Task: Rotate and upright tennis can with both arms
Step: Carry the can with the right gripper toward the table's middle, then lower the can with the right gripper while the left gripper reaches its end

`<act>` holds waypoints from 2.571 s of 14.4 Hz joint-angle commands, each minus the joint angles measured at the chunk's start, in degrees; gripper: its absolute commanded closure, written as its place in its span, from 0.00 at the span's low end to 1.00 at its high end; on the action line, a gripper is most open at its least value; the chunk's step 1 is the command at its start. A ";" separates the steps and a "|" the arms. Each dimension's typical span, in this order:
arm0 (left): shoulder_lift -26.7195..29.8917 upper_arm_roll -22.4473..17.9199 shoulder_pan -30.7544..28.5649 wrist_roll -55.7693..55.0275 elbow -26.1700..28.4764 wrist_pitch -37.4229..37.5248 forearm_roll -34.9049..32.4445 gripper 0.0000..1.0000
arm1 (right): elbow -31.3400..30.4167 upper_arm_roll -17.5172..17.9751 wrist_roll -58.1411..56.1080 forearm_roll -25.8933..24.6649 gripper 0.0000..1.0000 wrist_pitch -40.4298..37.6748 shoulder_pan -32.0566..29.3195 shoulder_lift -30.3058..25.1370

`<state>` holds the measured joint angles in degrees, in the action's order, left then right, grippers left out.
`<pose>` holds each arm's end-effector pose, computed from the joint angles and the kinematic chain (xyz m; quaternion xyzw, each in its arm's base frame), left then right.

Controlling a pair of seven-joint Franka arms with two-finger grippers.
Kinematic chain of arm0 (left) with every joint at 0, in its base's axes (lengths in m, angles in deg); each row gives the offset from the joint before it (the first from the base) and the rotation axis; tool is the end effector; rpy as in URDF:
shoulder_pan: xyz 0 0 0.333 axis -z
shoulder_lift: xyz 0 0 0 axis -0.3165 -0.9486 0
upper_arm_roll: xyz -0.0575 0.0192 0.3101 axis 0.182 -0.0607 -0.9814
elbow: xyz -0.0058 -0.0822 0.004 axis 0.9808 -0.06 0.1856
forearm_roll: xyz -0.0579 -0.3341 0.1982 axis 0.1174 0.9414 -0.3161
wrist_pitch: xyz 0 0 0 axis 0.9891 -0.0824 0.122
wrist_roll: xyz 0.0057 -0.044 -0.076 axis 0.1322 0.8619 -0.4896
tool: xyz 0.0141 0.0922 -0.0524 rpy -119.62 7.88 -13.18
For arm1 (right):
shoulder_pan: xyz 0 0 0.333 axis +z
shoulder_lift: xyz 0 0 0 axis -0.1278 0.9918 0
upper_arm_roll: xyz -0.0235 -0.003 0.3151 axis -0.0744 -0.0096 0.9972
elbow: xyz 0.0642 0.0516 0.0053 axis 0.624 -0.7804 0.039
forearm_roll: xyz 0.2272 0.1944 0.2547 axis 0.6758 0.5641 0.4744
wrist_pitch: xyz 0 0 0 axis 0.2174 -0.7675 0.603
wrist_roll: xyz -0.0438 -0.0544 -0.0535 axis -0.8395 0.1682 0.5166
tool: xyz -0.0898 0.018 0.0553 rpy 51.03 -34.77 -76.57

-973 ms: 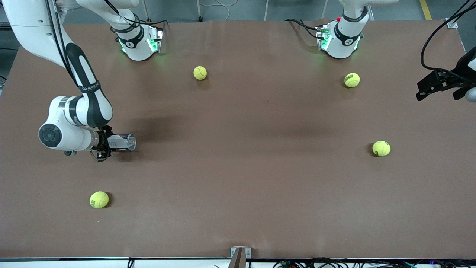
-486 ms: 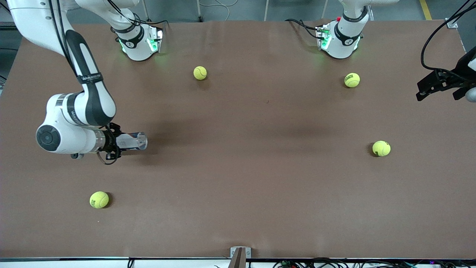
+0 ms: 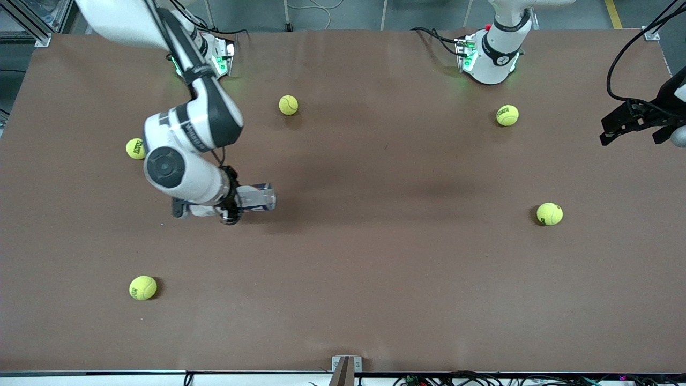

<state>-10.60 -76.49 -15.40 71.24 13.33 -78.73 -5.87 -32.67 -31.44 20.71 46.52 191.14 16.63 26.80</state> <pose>0.5519 -0.0143 0.6500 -0.9996 0.0013 -0.0248 0.0164 0.5879 0.2676 0.3539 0.7268 -0.6833 -0.0633 0.0309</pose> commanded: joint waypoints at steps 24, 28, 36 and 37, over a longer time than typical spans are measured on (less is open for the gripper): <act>-20.75 0.20 -3.58 8.69 6.89 -3.44 45.17 0.00 | 38.15 -3.63 30.91 -12.68 0.34 15.26 27.44 34.89; -27.77 0.29 -3.14 12.30 7.61 -6.08 56.44 0.00 | 38.58 -4.15 32.48 -12.77 0.34 17.11 28.32 36.91; -34.03 2.66 0.11 25.11 15.93 -16.88 73.49 0.00 | 39.02 -6.53 36.63 -12.77 0.17 19.48 30.08 39.29; -34.03 3.53 0.03 26.80 17.52 -18.20 75.25 0.00 | 39.02 -6.53 36.54 -12.77 0.01 19.57 30.08 39.46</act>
<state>-46.13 -74.20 -15.28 93.90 26.27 -93.80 65.50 4.56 -36.95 55.36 34.86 209.87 45.99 64.74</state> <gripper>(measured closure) 0.000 0.295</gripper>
